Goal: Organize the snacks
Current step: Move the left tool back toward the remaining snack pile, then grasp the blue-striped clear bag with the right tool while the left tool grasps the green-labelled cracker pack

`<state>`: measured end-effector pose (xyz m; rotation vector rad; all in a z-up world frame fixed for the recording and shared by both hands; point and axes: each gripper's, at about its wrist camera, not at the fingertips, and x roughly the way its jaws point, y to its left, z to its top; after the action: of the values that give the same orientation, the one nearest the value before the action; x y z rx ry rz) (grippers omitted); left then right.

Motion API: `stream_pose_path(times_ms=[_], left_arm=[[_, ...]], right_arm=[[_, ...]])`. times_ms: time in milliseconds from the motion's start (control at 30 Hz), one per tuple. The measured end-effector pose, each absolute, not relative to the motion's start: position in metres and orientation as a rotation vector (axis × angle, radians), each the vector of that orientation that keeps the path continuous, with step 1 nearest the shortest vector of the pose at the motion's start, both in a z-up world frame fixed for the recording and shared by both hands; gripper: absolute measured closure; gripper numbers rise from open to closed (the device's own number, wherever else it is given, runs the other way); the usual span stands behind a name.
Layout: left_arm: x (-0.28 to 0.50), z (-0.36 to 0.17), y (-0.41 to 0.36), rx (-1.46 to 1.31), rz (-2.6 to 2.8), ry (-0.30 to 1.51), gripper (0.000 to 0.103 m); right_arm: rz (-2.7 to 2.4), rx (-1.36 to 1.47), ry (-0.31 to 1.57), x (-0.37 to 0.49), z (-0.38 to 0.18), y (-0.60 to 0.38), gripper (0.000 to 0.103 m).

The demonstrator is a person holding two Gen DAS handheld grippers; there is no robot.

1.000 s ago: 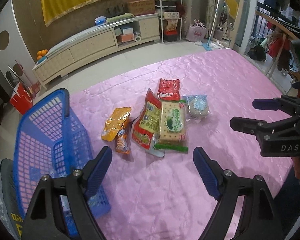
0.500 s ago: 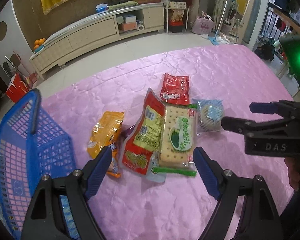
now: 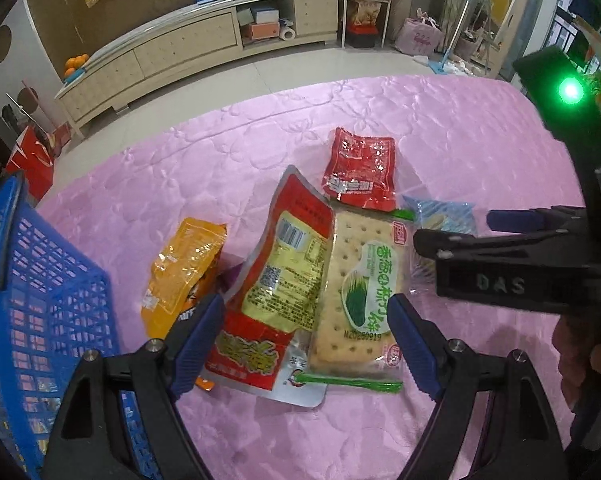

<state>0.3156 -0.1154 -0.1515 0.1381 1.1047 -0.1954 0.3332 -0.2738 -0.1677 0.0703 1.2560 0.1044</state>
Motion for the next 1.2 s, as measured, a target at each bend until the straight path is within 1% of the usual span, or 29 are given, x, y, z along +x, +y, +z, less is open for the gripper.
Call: stream_pose_path(times_ms=[67, 100, 133, 267, 333, 667, 967, 1133, 1167, 1200], left_arm=[[0.314, -0.153, -0.115, 0.129, -0.202, 1.109, 0.021], [0.313, -0.154, -0.115, 0.129, -0.203, 1.11, 0.021], [0.313, -0.155, -0.115, 0.131, -0.204, 1.111, 0.021], [0.307, -0.155, -0.118, 0.146, -0.217, 1.108, 0.021], [0.307, -0.156, -0.118, 0.143, -0.22, 1.109, 0.021], [0.312, -0.167, -0.134, 0.184, -0.244, 1.121, 0.021], [0.322, -0.182, -0.158, 0.264, -0.245, 1.131, 0.021], [0.321, -0.191, -0.175, 0.381, -0.226, 1.123, 0.021], [0.321, -0.191, -0.176, 0.386, -0.228, 1.118, 0.023], [0.321, -0.19, -0.177, 0.381, -0.235, 1.119, 0.029]], right_arm=[[0.11, 0.087, 1.267, 0.334, -0.172, -0.274, 0.029], [0.113, 0.086, 1.267, 0.334, -0.173, -0.274, 0.03], [0.122, 0.076, 1.257, 0.332, -0.172, -0.272, 0.038], [0.166, 0.07, 1.236, 0.321, -0.165, -0.273, 0.048], [0.171, 0.076, 1.215, 0.311, -0.16, -0.281, 0.049], [0.177, 0.118, 1.167, 0.271, -0.14, -0.331, 0.049], [0.213, 0.152, 1.151, 0.269, -0.138, -0.334, 0.049], [0.218, 0.166, 1.151, 0.266, -0.14, -0.339, 0.049], [0.219, 0.168, 1.151, 0.265, -0.14, -0.339, 0.049], [0.22, 0.169, 1.151, 0.264, -0.14, -0.341, 0.049]])
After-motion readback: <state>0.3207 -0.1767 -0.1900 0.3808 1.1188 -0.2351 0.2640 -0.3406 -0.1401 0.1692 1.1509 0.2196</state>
